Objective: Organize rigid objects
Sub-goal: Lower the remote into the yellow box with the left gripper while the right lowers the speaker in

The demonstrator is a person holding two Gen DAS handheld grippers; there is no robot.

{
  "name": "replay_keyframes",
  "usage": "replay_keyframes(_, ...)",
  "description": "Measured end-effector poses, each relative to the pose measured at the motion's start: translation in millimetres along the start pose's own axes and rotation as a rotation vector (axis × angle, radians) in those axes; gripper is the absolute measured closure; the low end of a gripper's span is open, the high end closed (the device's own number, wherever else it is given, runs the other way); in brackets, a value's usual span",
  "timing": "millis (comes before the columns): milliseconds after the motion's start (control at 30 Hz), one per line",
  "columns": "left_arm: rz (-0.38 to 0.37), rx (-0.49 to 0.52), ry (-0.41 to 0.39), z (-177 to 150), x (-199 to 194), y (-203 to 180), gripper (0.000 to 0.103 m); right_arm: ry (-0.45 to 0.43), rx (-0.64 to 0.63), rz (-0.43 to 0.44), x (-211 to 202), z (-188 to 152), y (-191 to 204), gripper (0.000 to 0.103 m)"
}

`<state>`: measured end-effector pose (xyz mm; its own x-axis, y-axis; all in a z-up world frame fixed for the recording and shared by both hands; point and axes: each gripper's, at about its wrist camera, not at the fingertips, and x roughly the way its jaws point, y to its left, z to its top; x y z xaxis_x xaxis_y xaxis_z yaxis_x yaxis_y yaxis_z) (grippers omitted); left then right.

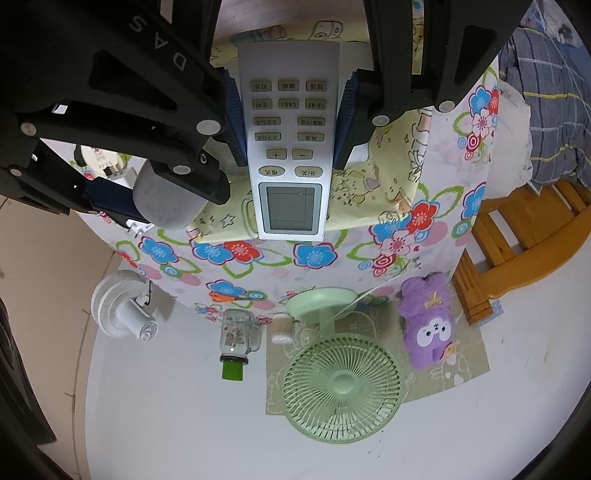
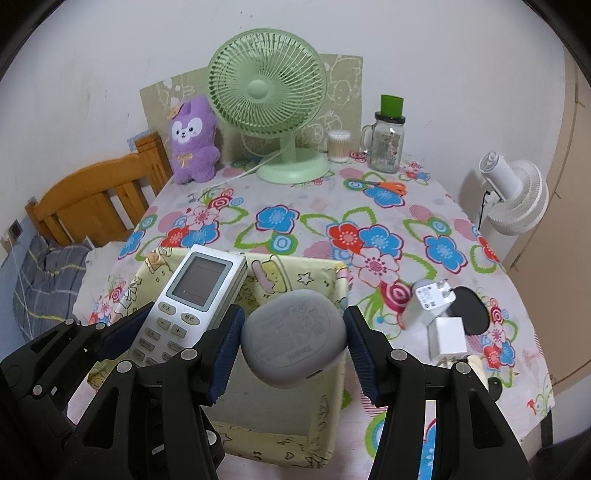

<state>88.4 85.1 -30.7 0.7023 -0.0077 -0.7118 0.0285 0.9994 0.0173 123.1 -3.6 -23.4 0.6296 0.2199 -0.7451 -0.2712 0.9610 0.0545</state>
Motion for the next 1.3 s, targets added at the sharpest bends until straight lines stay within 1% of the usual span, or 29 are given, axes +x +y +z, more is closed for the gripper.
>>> replay_keyframes(467, 0.021, -0.020, 0.060, -9.4, 28.7, 20.4, 0.058, 0.066, -0.002, -0.003, 32.9, -5.3, 14.4, 0.044)
replay_keyframes(667, 0.035, -0.029, 0.059, -11.1, 38.5, 26.3, 0.057, 0.070, -0.016, -0.021, 42.2, -6.0, 17.3, 0.044)
replay_keyframes(767, 0.051, -0.029, 0.050, -10.7, 38.4, 26.2, 0.056, 0.077, 0.008, -0.006, 45.8, -6.0, 14.8, 0.043)
replay_keyframes(867, 0.044, -0.045, 0.070, -10.0, 40.9, 29.1, 0.038, 0.072, -0.001, -0.016, 45.8, -5.5, 17.0, 0.042)
replay_keyframes(933, 0.039, -0.040, 0.070, -10.5, 39.9, 28.6, 0.036, 0.080, -0.003, -0.011, 46.8, -5.3, 17.5, 0.040)
replay_keyframes(1000, 0.028, -0.043, 0.080, -10.4, 39.2, 28.2, 0.027, 0.083, -0.005, -0.001, 47.1, -5.2, 17.9, 0.036)
replay_keyframes(1133, 0.016, -0.046, 0.085, -10.0, 34.5, 27.9, 0.022, 0.088, -0.004, 0.009, 43.7, -5.0, 18.4, 0.034)
replay_keyframes(1167, 0.012, -0.042, 0.079, -9.8, 31.7, 27.0, 0.019, 0.086, -0.004, 0.010, 42.2, -4.8, 18.7, 0.032)
replay_keyframes(1233, 0.012, -0.034, 0.071, -9.2, 27.9, 25.0, 0.016, 0.082, 0.001, 0.015, 37.7, -5.1, 17.8, 0.028)
replay_keyframes(1267, 0.009, -0.027, 0.062, -8.6, 24.4, 22.7, 0.013, 0.080, 0.003, 0.006, 36.0, -4.8, 17.5, 0.023)
replay_keyframes(1300, 0.007, -0.025, 0.057, -8.2, 21.9, 21.5, 0.011, 0.075, 0.006, 0.002, 33.5, -4.8, 16.8, 0.023)
